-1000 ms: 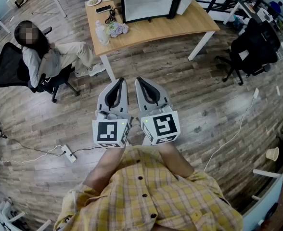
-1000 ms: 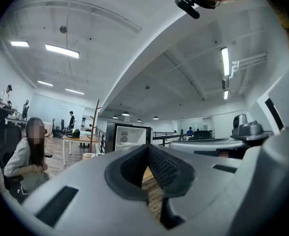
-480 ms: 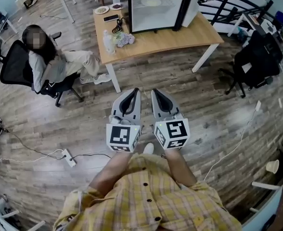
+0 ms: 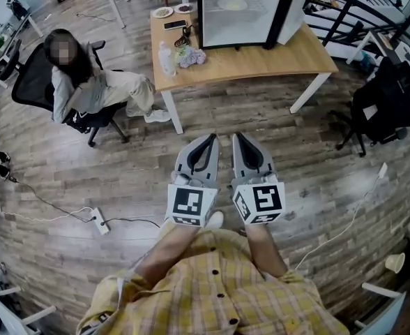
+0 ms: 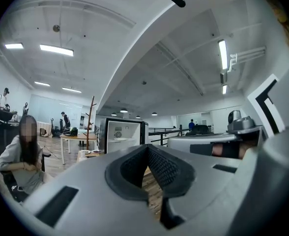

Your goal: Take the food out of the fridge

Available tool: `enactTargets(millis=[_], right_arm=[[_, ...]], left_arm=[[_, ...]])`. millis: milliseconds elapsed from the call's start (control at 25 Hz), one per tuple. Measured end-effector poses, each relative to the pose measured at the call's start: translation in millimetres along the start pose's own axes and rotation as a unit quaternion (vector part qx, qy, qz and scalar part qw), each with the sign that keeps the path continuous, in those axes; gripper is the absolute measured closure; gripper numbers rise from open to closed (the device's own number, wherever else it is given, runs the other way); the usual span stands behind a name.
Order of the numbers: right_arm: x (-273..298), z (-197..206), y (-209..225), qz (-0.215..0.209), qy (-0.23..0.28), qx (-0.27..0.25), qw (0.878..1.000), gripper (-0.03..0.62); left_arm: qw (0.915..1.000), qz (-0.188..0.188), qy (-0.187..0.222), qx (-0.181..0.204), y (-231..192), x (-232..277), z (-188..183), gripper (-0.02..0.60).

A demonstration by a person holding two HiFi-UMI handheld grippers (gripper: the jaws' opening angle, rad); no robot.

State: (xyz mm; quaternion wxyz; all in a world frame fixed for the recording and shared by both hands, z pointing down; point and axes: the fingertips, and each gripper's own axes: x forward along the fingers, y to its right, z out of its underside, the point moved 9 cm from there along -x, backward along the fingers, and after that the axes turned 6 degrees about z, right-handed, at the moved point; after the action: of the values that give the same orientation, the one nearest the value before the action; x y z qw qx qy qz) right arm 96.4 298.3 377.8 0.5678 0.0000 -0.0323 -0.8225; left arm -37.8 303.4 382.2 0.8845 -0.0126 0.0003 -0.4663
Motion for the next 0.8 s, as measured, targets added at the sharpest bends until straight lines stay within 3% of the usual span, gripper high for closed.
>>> enactTargets(millis=[360, 800], right_arm=[[54, 10, 28, 0.006, -0.003, -0.007, 1.000, 0.586], [221, -11, 66, 0.020, -0.001, 0.000, 1.000, 0.586]], left_arm=[[0.9999, -0.005, -0.003, -0.010, -29, 55, 18, 0.574], [1.0000, -0.002, -0.001, -0.004, -149, 191, 1, 0.574]])
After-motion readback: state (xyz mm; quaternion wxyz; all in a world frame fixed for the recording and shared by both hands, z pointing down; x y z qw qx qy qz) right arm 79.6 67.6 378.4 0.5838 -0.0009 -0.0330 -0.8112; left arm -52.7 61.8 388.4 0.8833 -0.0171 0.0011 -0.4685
